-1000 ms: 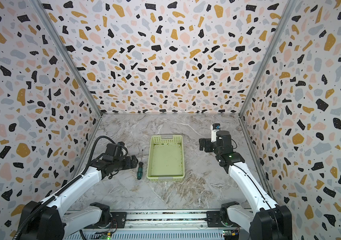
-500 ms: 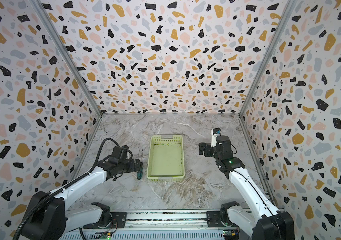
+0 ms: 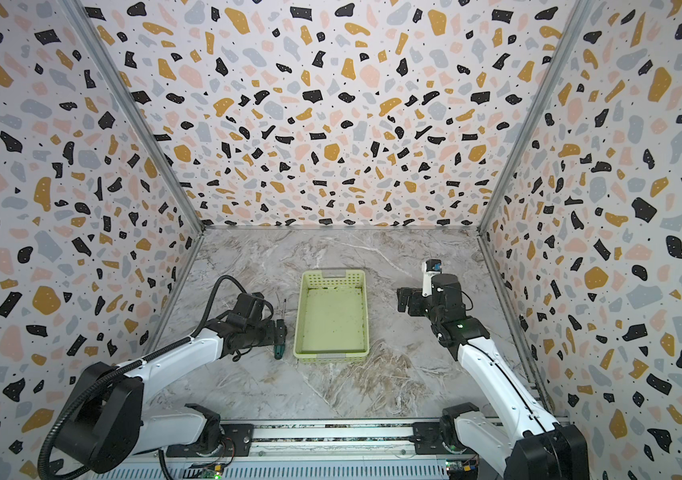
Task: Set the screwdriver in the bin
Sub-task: 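Lower the left gripper over the screwdriver handle and close on it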
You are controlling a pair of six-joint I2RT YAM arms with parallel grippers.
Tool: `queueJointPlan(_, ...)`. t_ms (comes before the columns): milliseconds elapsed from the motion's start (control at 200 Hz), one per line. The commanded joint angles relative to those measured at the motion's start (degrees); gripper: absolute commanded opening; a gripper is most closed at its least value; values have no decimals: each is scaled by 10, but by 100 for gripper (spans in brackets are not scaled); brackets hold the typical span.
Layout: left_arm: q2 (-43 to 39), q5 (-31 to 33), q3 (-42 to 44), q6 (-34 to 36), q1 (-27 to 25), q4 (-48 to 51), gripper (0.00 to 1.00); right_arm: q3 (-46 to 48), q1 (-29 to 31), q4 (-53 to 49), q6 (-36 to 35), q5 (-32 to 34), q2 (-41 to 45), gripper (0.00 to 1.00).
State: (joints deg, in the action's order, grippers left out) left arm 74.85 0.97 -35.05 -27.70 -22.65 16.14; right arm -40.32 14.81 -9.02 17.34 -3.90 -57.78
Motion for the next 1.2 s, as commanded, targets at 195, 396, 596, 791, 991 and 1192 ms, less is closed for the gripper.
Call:
queueJointPlan(195,26,34,-16,-4,-18,-20,90,19,3,-15,1,-1,28,99)
queueJointPlan(396,38,32,-16,-6,-22,-30,83,21,3,-15,-1,-1,30,99)
queueJointPlan(596,43,28,-16,-12,-29,-36,77,22,2,-8,-4,-3,24,99)
queueJointPlan(791,51,32,-20,-16,-39,-41,71,17,3,-4,-2,-13,14,99)
queueJointPlan(991,58,42,-20,-19,-45,-43,66,23,3,-9,-2,-9,25,99)
queueJointPlan(1192,57,52,-18,-16,-45,-39,58,29,2,-17,-5,-3,37,99)
